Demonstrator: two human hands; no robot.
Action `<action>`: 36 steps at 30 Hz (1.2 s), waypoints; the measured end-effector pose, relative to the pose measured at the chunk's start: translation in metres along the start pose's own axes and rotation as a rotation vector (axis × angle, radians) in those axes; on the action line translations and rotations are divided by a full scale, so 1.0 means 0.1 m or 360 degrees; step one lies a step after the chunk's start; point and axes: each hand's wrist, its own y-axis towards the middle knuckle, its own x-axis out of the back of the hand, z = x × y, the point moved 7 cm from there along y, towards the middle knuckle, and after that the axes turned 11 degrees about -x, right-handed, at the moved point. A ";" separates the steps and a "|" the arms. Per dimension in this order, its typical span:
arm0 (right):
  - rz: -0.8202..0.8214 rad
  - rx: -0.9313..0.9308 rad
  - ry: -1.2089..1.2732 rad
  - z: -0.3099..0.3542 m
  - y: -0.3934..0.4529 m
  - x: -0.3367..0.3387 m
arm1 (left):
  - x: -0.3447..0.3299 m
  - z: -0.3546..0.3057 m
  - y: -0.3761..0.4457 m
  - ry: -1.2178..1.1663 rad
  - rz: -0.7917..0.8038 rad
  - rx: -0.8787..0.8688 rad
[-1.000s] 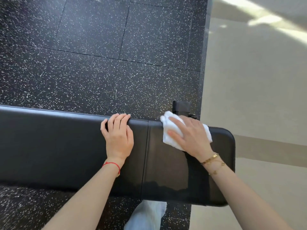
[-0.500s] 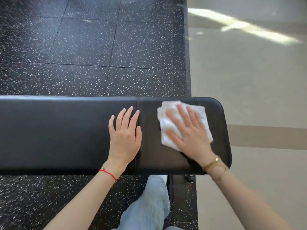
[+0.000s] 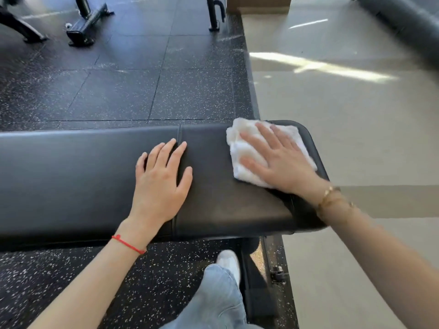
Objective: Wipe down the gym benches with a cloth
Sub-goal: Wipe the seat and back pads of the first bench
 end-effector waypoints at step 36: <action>-0.1053 0.0048 -0.0278 -0.10 -1.48 -0.35 | 0.15 -0.35 -0.76 -0.0266 -0.0429 -0.0073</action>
